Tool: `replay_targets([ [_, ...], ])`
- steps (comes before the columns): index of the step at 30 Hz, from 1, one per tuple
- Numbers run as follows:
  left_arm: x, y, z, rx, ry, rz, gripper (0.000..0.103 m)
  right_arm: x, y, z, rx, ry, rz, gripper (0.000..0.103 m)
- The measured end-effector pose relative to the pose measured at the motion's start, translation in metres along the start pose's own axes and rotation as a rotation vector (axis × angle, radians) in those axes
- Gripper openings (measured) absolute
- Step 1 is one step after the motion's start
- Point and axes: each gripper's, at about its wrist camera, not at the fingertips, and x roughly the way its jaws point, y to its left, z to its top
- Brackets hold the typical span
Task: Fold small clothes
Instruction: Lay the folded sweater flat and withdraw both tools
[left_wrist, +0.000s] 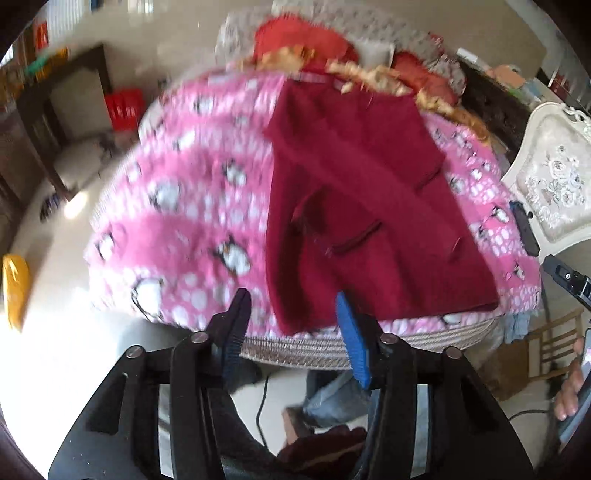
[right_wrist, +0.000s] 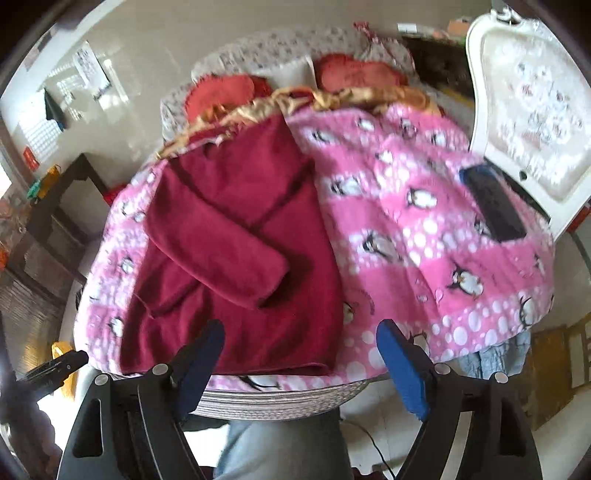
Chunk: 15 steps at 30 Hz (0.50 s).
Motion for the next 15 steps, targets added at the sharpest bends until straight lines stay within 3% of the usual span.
replay_targets([
  [3,-0.024,-0.008,0.008,0.021,-0.064,0.037,0.061,-0.020,0.010,0.006,-0.025,-0.039,-0.003,0.082],
  [5,-0.038,-0.011,0.011,0.030,-0.098,0.046,0.061,-0.032,0.019,0.009,-0.048,-0.056,-0.011,0.082],
  [15,-0.057,-0.026,0.016,0.053,-0.124,0.050,0.061,-0.063,0.039,0.013,-0.086,-0.107,-0.022,0.082],
])
